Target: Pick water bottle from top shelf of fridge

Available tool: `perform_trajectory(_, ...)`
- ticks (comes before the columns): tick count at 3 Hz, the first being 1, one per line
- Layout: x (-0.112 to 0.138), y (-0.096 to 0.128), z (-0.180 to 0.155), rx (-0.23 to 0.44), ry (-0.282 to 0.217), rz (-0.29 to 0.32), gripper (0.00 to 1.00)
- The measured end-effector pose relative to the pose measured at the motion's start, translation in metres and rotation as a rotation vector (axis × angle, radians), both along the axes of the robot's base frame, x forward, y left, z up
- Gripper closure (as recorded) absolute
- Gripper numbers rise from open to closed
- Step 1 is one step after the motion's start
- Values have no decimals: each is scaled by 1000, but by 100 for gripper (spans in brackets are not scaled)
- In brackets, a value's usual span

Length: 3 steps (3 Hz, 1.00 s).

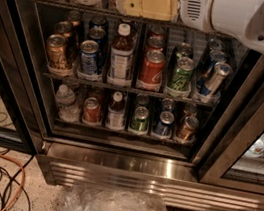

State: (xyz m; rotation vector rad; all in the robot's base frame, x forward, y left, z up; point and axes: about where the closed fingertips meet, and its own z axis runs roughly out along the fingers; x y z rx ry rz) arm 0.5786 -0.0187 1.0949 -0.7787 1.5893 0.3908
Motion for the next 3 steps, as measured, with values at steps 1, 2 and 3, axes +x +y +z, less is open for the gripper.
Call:
perform_trajectory(1, 19, -9, -11, -25, -4, -44, 0)
perform_trajectory(2, 50, -15, -18, -44, -36, -95, 0)
perform_trajectory(3, 50, -14, -18, -45, -37, -94, 0)
